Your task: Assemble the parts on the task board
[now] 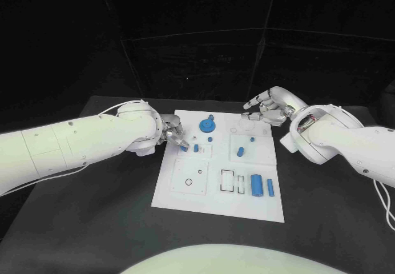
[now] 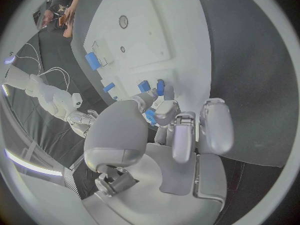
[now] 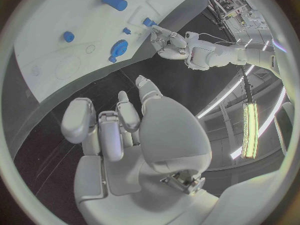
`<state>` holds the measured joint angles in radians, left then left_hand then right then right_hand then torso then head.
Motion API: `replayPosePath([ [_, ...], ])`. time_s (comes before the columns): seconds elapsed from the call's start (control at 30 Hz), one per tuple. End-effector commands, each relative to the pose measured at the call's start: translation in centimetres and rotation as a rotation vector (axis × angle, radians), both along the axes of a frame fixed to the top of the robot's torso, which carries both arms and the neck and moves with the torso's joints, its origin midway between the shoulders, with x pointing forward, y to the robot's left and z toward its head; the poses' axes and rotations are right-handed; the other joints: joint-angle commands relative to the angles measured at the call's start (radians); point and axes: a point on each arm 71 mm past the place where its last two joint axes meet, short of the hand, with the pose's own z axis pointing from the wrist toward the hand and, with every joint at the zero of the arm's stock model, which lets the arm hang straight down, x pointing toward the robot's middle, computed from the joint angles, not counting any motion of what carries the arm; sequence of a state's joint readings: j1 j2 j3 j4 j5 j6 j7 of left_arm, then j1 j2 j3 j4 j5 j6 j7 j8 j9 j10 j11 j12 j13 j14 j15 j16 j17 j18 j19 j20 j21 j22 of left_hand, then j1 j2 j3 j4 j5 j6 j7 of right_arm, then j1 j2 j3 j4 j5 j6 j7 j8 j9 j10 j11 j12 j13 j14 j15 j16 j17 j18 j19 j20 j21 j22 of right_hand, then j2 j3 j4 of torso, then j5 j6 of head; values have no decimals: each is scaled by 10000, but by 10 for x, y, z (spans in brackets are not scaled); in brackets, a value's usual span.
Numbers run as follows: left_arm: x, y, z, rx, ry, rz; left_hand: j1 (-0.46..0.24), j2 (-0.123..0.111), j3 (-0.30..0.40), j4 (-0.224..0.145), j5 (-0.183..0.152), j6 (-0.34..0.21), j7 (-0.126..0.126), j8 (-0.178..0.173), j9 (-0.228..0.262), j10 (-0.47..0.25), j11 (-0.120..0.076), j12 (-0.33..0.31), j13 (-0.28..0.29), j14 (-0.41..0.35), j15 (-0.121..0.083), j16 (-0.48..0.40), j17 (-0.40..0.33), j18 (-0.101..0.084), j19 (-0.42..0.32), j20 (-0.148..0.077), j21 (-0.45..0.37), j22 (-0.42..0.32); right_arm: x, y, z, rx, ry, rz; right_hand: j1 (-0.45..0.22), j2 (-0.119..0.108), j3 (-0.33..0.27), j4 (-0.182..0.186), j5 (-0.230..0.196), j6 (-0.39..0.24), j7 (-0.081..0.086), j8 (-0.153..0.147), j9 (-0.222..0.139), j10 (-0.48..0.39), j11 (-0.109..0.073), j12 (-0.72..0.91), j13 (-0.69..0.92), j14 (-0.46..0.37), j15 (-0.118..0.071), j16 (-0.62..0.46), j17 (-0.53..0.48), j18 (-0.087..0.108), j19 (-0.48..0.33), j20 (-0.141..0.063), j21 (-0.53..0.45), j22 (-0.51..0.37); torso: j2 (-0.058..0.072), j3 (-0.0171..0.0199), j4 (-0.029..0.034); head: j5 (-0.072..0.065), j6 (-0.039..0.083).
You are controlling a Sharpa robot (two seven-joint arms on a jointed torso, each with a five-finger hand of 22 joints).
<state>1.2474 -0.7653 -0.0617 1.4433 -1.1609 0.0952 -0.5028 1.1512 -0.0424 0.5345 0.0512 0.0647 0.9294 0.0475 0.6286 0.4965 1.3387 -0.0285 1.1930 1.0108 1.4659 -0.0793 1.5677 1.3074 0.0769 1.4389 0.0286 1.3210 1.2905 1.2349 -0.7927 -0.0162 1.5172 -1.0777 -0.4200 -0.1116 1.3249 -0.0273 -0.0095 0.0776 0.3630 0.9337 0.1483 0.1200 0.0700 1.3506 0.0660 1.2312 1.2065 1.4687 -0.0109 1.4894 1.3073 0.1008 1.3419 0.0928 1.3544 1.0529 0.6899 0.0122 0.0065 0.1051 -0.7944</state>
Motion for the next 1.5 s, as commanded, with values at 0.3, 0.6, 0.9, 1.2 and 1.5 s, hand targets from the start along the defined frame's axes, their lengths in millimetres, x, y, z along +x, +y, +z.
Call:
replayPosePath([
  [0.3, 1, 1, -4, 191, 152, 28, 35, 30, 1110, -1045, 34, -6, -37, 61, 13, 67, -10, -38, -25, 1049, -53, 31, 2634, -56, 80, -15, 35, -13, 0, 0, 2, 42, -70, 16, 25, 89, 49, 22, 34, 49, 12, 68, -14, -7, -64, -22, -6, 603, -56, -60, 618, -21, -75, -26, -31, -12, 1, 2, -6, -13, -31],
  [0.6, 0, -2, -5, 195, 207, -55, 35, 30, 1110, -1045, 34, -6, -37, 61, 13, 67, -10, -38, -25, 1049, -53, 31, 2634, -56, 80, -15, 35, -13, 1, 1, 1, 41, -67, 25, 25, 89, 49, 22, 34, 49, 12, 68, -14, -7, -64, -22, -6, 603, -56, -60, 618, -21, -75, -26, -31, -12, -4, 6, -8, -11, -32],
  [0.9, -1, -2, -6, 296, 378, -169, 11, -7, 1177, -1061, 31, -26, -38, 84, 29, 53, -13, -72, -70, 1049, -57, 31, 2634, -57, 82, -20, 36, -7, 1, 1, 1, 33, -57, 25, 25, 89, 49, 22, 34, 49, 12, 68, -14, -7, -64, -22, -6, 603, -56, -60, 618, -21, -75, -26, -31, -12, 0, 3, -6, -16, -49],
  [1.2, -1, -4, -6, 252, 436, -204, -574, -252, 999, -781, -11, 156, -130, 297, 129, 167, -69, 14, 25, 1049, -91, 31, 2634, -72, 116, -45, 78, 65, 1, 1, 1, 35, -56, 32, 25, 89, 49, 22, 34, 49, 12, 68, -14, -7, -64, -22, -6, 603, -56, -60, 618, -21, -75, -26, -31, -12, 0, 5, -13, -15, -53],
  [1.5, 0, -5, -7, 212, 481, -190, -1219, -327, 373, -305, -20, 230, -207, 397, 181, 189, -139, 73, 84, 1049, -169, 31, 2634, -75, 136, -121, 78, 94, 1, 1, 1, 34, -17, 28, 31, 97, 57, 32, 41, 43, 16, 67, -17, -26, -61, -46, -33, 597, -54, -79, 581, -9, -101, -27, -63, -81, -5, 7, -11, -21, -76],
])
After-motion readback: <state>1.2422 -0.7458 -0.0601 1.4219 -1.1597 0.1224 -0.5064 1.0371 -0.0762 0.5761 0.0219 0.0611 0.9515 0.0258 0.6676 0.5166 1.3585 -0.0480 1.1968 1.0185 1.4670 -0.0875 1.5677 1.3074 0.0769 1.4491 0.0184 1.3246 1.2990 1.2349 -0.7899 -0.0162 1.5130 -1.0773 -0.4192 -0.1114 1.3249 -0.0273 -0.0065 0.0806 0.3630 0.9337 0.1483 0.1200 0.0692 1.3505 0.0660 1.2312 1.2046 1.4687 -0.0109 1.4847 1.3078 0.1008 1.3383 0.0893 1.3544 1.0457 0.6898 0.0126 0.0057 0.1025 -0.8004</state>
